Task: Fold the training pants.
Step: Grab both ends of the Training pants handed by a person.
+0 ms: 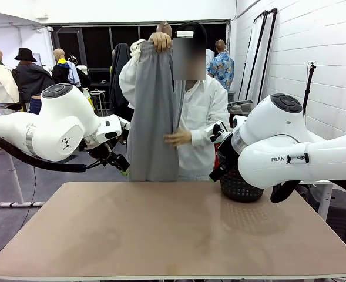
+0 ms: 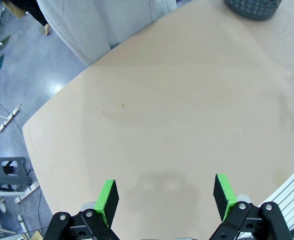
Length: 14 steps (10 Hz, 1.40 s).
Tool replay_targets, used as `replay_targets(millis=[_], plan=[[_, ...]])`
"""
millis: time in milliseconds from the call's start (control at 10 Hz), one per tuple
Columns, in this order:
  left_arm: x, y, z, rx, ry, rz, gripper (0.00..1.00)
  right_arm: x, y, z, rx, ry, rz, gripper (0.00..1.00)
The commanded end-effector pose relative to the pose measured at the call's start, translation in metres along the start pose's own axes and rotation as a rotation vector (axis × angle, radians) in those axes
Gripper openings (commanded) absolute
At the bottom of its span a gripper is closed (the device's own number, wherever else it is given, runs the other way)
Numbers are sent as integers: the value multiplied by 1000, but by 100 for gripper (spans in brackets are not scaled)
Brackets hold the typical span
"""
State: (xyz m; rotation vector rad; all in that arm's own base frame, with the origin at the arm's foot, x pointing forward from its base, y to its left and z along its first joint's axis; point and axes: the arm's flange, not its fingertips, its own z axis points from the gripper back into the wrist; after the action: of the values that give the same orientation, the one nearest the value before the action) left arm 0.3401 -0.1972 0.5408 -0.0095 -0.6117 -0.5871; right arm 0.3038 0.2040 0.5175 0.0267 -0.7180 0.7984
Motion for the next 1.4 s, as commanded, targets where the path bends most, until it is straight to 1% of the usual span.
replay_targets(millis=[0, 1300], plan=[[0, 0, 0, -1, 0, -3, 100, 0, 0, 0, 0, 0, 3, 100], [0, 0, 0, -1, 0, -3, 100, 0, 0, 0, 0, 0, 3, 100]])
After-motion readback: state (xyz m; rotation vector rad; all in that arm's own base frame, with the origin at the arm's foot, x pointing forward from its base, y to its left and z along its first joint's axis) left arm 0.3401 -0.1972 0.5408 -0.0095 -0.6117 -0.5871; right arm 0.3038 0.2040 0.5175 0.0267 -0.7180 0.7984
